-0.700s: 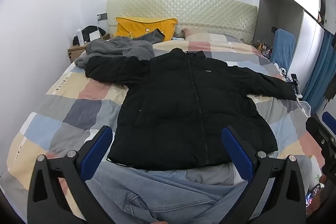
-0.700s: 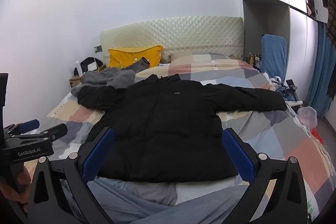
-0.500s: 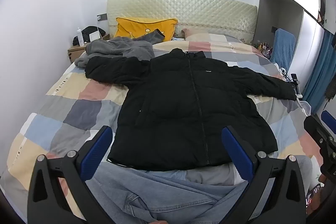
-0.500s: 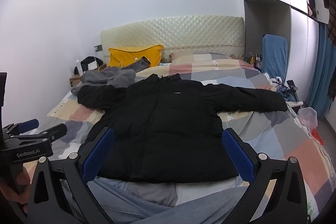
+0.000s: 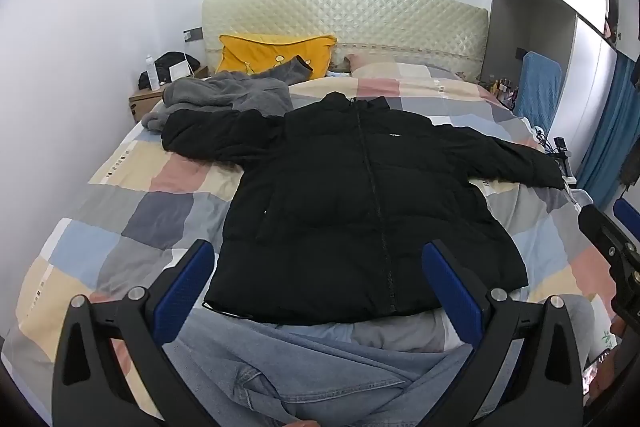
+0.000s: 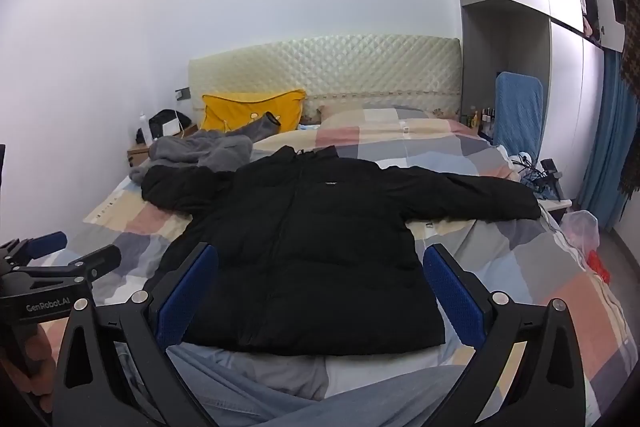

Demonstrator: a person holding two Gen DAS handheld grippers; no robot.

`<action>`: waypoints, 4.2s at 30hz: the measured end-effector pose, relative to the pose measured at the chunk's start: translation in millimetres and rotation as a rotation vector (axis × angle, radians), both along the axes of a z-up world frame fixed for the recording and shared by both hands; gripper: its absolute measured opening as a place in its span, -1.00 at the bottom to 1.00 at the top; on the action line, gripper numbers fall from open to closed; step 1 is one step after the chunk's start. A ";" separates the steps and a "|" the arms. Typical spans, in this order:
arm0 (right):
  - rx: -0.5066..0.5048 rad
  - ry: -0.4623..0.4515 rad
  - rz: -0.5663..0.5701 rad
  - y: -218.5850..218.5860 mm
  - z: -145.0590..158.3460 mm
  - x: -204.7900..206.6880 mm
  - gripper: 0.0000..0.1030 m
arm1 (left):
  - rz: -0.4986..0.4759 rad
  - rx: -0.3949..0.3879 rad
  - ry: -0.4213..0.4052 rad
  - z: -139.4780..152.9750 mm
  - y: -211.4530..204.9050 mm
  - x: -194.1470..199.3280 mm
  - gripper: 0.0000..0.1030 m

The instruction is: Fold large clothes

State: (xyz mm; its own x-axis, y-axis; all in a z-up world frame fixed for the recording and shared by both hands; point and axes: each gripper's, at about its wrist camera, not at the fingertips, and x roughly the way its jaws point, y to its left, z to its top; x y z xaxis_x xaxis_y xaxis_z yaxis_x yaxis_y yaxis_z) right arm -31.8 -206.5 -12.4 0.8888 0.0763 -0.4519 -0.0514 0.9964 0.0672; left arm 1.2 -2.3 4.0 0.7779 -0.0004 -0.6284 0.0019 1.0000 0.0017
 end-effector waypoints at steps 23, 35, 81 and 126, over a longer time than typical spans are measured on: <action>-0.012 0.032 0.005 2.4 -4.0 7.3 1.00 | 0.005 0.010 0.000 -0.3 -6.8 -2.6 1.00; -0.003 0.017 0.008 5.7 0.2 5.4 1.00 | 0.007 0.010 0.009 -4.3 -7.6 -3.6 1.00; 0.006 0.029 -0.007 0.3 -4.0 6.8 1.00 | -0.006 -0.004 0.017 -3.7 -4.4 5.5 1.00; 0.014 -0.117 -0.200 -159.3 9.2 118.1 1.00 | -0.184 -0.105 -0.153 -16.6 -54.7 177.2 1.00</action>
